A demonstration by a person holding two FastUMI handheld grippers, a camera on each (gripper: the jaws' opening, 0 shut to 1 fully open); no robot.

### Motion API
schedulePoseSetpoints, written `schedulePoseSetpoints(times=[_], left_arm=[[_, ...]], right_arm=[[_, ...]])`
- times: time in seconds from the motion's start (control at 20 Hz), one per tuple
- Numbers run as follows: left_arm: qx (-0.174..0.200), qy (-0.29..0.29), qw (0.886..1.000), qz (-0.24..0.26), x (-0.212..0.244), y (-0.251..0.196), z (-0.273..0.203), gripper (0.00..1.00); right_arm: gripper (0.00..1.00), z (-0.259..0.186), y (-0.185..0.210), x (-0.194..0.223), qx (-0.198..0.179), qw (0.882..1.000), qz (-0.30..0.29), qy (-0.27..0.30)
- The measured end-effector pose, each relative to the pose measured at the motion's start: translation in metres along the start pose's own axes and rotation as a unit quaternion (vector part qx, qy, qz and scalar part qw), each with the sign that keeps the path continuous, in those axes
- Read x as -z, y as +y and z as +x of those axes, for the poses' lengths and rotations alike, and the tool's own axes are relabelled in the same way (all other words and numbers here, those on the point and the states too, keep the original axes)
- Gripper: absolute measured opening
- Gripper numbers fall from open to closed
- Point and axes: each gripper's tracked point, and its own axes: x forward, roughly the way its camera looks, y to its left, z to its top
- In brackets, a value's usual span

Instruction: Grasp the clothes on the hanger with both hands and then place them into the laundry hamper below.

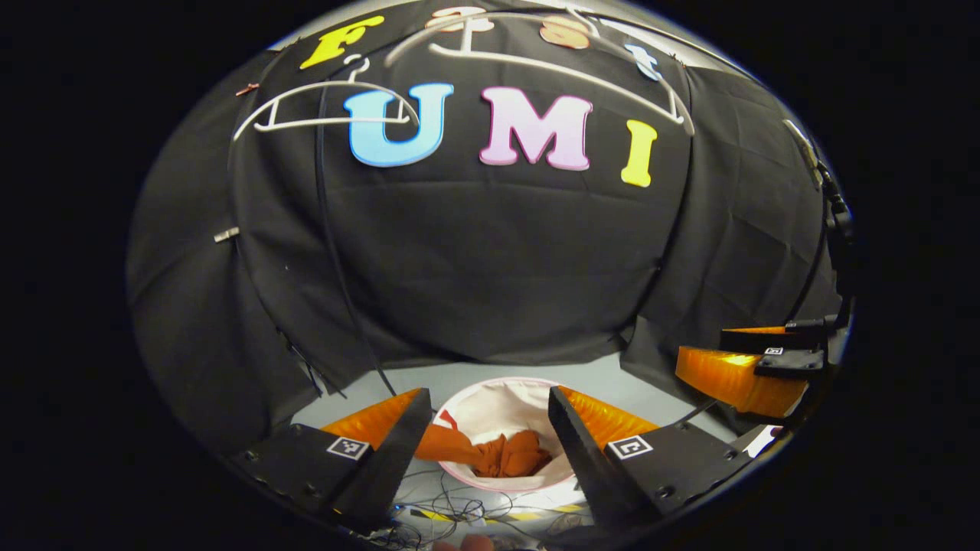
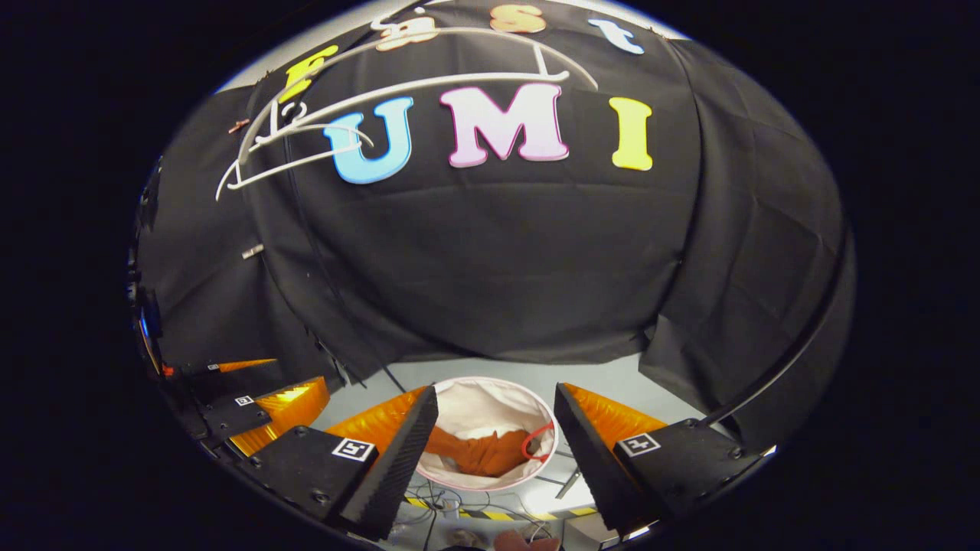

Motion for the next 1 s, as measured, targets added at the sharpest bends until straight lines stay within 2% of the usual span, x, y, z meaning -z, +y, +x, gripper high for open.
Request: schedulePoseSetpoints(times=[0.15,0.4,0.6,1.0], left_arm=[[-0.004,-0.053,0.999,0.001,-0.043,0.005,-0.031,0.97],[-0.012,-0.134,0.991,0.001,-0.098,0.013,-0.083,0.96],[-0.011,-0.16,0.987,0.0,-0.109,0.024,-0.128,0.97],[0.001,-0.21,0.978,0.01,-0.143,0.037,-0.191,0.96]], right_arm=[[0.99,-0.024,0.011,-0.043,0.0,0.998,-0.018,-0.064],[0.99,-0.069,0.028,-0.083,0.01,0.992,-0.019,-0.123],[0.99,-0.098,0.04,-0.107,0.039,0.986,-0.041,-0.158],[1.0,-0.153,0.072,-0.142,0.055,0.974,-0.044,-0.217]])
